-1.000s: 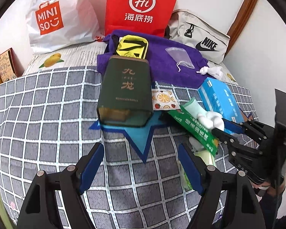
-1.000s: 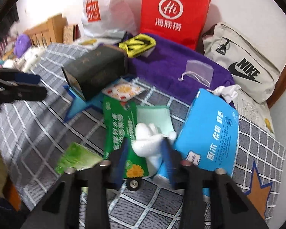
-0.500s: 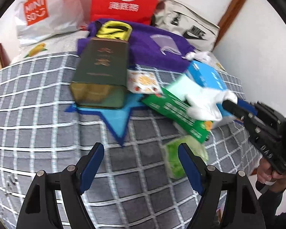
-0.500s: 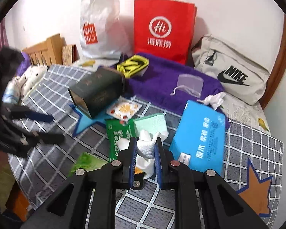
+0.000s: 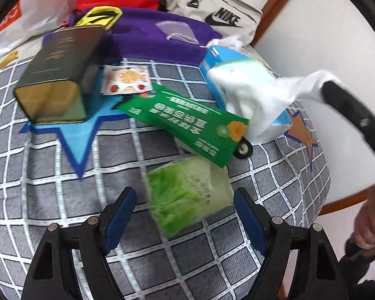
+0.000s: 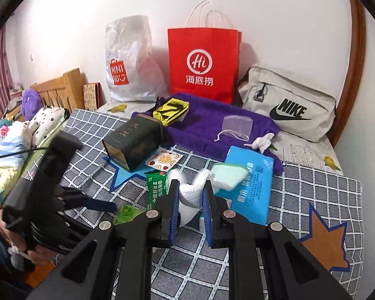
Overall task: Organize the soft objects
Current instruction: 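Grasp the white glove and mint-green cloth with the right tool while the left tool grasps the green packet, then carry the glove and cloth with the right tool and packet with the left tool over the towel, then lower the green packet, glove and cloth onto the purple towel and open both tools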
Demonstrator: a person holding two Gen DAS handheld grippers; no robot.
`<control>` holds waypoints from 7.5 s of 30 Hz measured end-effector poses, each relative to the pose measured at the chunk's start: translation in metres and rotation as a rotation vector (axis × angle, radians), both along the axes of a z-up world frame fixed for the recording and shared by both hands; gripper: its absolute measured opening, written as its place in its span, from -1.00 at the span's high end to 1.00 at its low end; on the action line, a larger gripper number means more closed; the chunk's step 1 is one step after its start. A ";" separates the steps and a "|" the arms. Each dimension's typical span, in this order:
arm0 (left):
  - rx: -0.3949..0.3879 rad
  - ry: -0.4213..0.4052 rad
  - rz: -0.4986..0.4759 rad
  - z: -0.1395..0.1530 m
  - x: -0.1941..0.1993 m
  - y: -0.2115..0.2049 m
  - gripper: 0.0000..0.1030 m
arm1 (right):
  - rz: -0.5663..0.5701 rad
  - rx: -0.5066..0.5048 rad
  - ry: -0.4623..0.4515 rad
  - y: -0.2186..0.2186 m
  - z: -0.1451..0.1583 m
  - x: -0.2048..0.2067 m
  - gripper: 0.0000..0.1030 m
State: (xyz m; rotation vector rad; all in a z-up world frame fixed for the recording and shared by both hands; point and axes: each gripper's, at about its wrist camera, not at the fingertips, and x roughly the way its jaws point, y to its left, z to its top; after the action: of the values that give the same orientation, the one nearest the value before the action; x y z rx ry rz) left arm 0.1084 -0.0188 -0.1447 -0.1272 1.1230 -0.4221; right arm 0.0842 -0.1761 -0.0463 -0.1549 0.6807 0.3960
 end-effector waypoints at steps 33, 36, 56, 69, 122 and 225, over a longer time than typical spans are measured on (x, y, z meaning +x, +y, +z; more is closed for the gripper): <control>0.034 -0.010 0.015 -0.003 0.002 -0.008 -0.23 | -0.107 0.030 0.147 -0.071 -0.032 -0.058 0.55; 0.038 -0.020 -0.003 0.000 -0.003 -0.012 -0.35 | -0.119 0.025 0.172 -0.074 -0.042 -0.055 0.37; 0.273 -0.086 -0.080 -0.014 -0.010 -0.057 -0.49 | -0.244 0.060 0.241 -0.099 -0.087 -0.003 -0.47; 0.200 -0.097 0.002 0.002 -0.006 -0.003 -0.47 | -0.258 0.022 0.248 -0.097 -0.111 0.006 0.66; 0.170 -0.316 0.257 0.143 0.126 0.070 -0.47 | -0.115 0.041 -0.010 -0.031 0.050 0.147 0.74; 0.368 0.010 0.007 0.051 0.254 -0.030 -0.60 | -0.045 -0.073 0.179 -0.042 -0.008 0.301 -0.18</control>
State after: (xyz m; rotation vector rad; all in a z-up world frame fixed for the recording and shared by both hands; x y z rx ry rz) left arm 0.3628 -0.0485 -0.0938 0.1895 1.1919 -0.2027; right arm 0.3854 -0.2176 -0.0546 -0.1742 0.8744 0.3440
